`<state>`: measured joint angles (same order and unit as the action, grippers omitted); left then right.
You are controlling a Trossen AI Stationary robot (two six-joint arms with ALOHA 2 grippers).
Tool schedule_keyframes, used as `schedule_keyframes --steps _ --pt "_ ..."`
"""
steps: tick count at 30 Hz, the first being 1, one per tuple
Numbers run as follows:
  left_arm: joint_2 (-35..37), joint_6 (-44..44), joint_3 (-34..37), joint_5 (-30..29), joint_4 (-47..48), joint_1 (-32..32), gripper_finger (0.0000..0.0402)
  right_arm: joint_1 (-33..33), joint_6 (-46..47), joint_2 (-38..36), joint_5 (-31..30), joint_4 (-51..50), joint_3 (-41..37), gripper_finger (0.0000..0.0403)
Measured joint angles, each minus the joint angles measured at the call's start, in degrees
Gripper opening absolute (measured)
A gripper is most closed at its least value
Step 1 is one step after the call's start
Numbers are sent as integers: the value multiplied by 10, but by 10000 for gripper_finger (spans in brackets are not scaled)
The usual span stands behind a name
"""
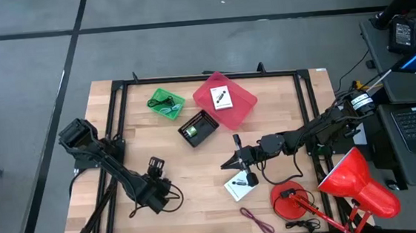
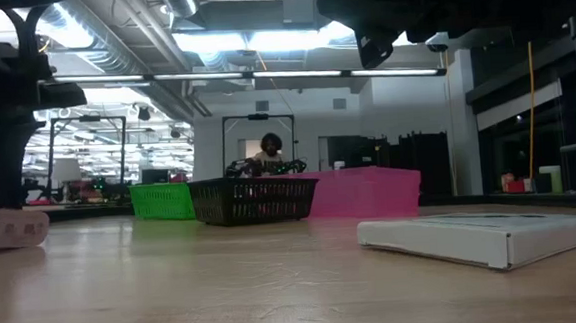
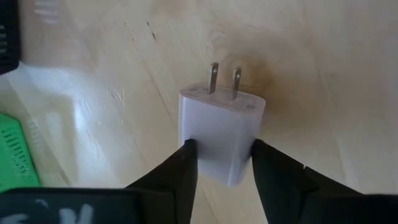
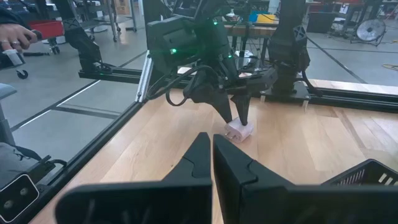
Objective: Pick and place items into bin
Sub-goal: Put the pink charger adapter into the black bin
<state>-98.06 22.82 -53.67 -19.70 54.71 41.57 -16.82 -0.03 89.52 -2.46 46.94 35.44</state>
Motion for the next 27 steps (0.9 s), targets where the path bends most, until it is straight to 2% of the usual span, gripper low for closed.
schedule_keyframes --steps 5,10,16,27 --pt "2 1 -1 25 1 -5 120 0 0 0 0 0 0 0" --pt "2 30 -1 0 -6 -4 116 0 0 0 0 0 0 0" --pt "1 30 -1 -21 -8 1 140 0 0 0 0 0 0 0" --pt "11 50 -22 -19 2 0 194 0 0 0 0 0 0 0"
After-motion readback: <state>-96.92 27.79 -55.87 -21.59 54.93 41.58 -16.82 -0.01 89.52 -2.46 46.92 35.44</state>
